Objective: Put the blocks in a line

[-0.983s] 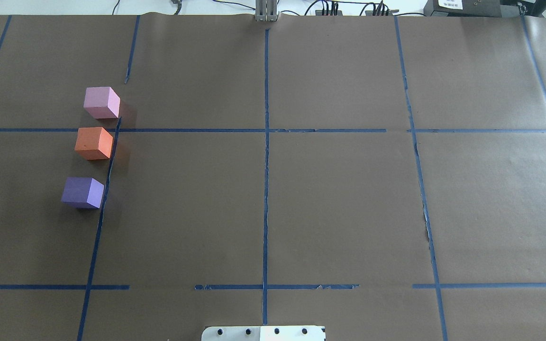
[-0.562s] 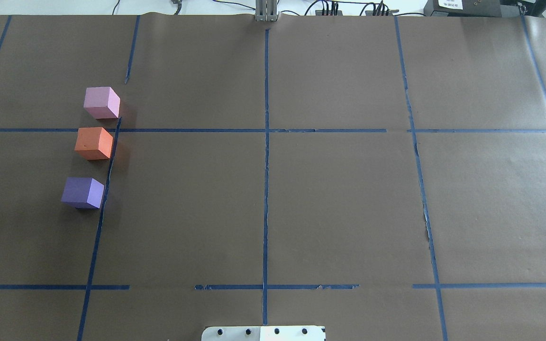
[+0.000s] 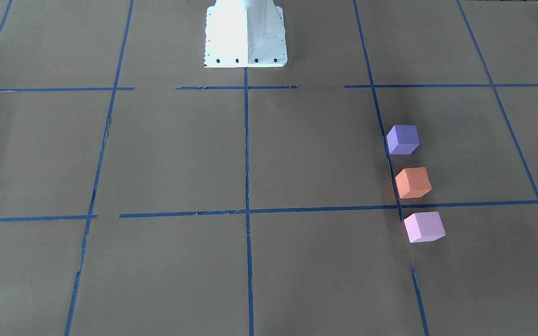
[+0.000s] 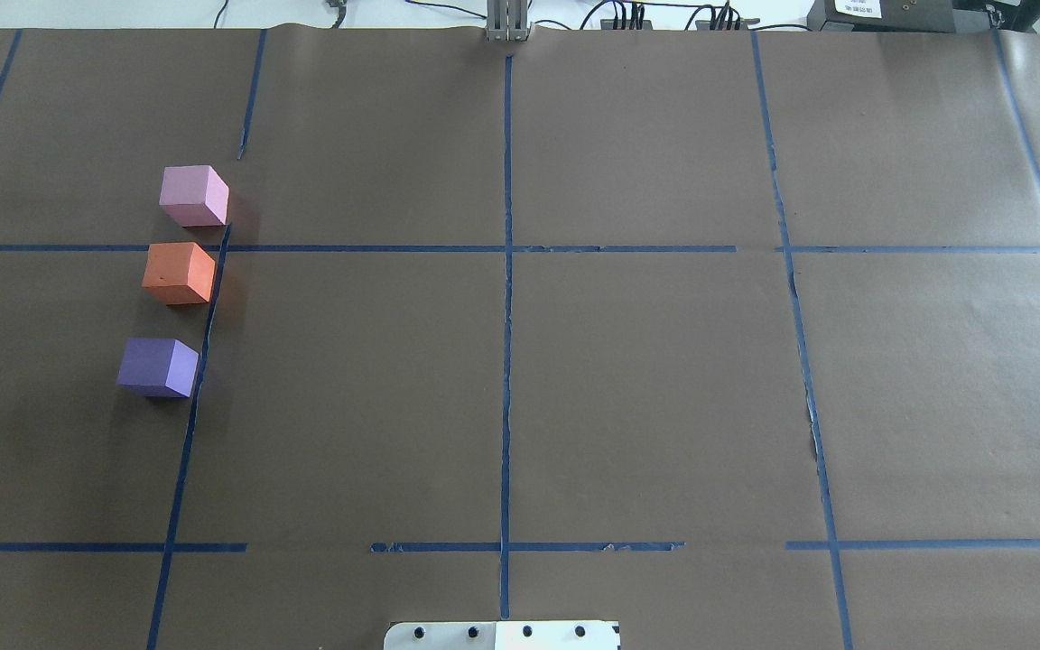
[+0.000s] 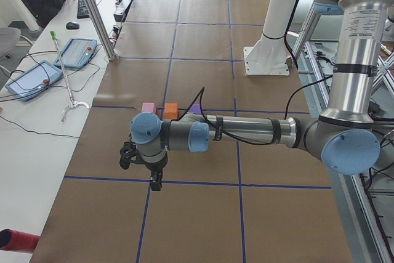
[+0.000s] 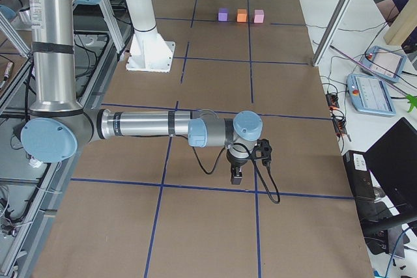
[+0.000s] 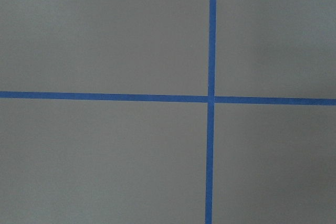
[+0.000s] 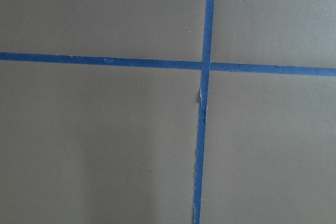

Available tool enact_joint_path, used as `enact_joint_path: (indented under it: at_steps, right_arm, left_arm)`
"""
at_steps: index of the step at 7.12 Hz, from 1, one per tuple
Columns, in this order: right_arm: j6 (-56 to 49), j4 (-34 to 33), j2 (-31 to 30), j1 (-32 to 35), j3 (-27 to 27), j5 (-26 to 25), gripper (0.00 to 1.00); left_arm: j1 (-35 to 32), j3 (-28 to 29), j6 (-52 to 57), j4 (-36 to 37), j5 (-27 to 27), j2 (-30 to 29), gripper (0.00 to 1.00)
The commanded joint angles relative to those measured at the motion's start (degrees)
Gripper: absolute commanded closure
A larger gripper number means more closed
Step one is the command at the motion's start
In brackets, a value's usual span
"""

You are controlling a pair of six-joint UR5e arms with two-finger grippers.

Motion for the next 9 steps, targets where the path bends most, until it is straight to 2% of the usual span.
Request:
enact_joint_path:
  at_steps: [1,4,6,9]
  right_arm:
    - [0.00,-0.08,0.00,0.00,0.00,0.00,0.00]
    - [0.00,0.01,0.00,0.00,0.00,0.00,0.00]
    - [0.00,-0.08,0.00,0.00,0.00,0.00,0.00]
    - [0.00,0.01,0.00,0.00,0.00,0.09,0.00]
  left_arm:
    - [0.01,-0.18,-0.02,0.05,0.09,0.12,0.00]
    - [-0.17,-0.53,5.92,0.57,0.09,1.00,0.00]
    - [-0.17,-3.51,5.35,0.84,-0.26,2.84,0.00]
    - [-0.17,-4.49,4.90,4.00,-0.35,2.76,0.00]
